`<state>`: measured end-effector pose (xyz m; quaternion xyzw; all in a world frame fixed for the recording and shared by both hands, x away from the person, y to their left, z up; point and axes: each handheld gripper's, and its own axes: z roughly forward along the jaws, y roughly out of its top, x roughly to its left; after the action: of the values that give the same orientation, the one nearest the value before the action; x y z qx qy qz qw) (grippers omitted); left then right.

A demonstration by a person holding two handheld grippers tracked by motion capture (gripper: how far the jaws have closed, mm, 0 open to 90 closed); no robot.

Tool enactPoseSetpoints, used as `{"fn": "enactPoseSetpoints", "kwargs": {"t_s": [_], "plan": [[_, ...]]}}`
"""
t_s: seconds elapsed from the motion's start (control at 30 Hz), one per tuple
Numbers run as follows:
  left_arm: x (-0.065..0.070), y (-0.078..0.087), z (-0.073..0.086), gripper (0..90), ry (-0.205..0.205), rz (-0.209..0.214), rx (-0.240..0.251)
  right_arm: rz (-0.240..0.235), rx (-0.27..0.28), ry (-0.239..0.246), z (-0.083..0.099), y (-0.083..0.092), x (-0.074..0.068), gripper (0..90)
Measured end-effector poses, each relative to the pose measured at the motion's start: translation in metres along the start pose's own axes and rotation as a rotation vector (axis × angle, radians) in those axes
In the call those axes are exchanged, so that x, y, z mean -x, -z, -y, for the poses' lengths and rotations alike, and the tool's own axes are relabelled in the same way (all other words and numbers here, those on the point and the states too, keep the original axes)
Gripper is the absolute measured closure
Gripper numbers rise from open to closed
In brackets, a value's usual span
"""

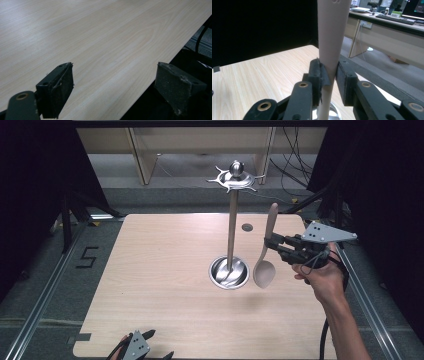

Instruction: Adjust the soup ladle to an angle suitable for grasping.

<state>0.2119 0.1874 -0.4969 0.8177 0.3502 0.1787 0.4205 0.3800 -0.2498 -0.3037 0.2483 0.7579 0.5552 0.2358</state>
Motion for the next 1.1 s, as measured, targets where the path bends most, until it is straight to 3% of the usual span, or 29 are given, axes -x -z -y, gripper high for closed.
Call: {"fn": "enactPoseSetpoints", "kwargs": {"t_s": [0.07, 0.13, 0.33, 0.47, 0.5, 0.63, 0.7, 0.8, 0.9, 1.03, 1.1], "plan": [[0.002, -0.001, 0.000, 14.8, 0.023, 0.008, 0.028, 0.005, 0.004, 0.015, -0.004, -0.002, 0.002, 75.4], [0.000, 0.000, 0.000, 14.8, -0.004, 0.000, 0.002, 0.004, 0.003, 0.001, -0.007, -0.004, 0.001, 75.4], [0.000, 0.000, 0.000, 14.8, -0.005, 0.001, 0.002, 0.005, -0.007, 0.020, -0.015, -0.008, 0.003, 75.4], [0.000, 0.000, 0.000, 14.8, 0.000, 0.001, 0.000, -0.003, -0.018, 0.001, -0.018, -0.013, 0.004, 75.5], [0.002, -0.001, 0.000, 14.8, 0.017, 0.012, 0.018, 0.007, -0.022, 0.003, -0.018, -0.013, 0.004, 75.4], [0.000, 0.000, 0.000, 14.8, 0.003, 0.004, 0.002, 0.004, -0.023, 0.007, -0.021, -0.019, 0.006, 75.4], [0.002, -0.001, 0.000, 14.8, 0.029, 0.012, 0.025, 0.000, -0.013, 0.003, -0.022, -0.021, 0.006, 75.4], [0.002, -0.002, 0.000, 14.8, 0.029, 0.014, 0.029, 0.021, -0.013, 0.016, -0.023, -0.024, 0.005, 75.4], [0.001, -0.001, 0.000, 14.8, 0.011, 0.005, 0.008, 0.005, -0.025, -0.006, -0.025, -0.026, 0.003, 75.4], [0.001, -0.001, 0.000, 14.8, 0.009, 0.005, 0.011, 0.018, -0.028, 0.008, -0.028, -0.028, 0.005, 75.4], [0.002, -0.001, 0.000, 14.8, 0.030, 0.013, 0.027, 0.011, -0.036, 0.001, -0.029, -0.028, 0.005, 75.4]]}}
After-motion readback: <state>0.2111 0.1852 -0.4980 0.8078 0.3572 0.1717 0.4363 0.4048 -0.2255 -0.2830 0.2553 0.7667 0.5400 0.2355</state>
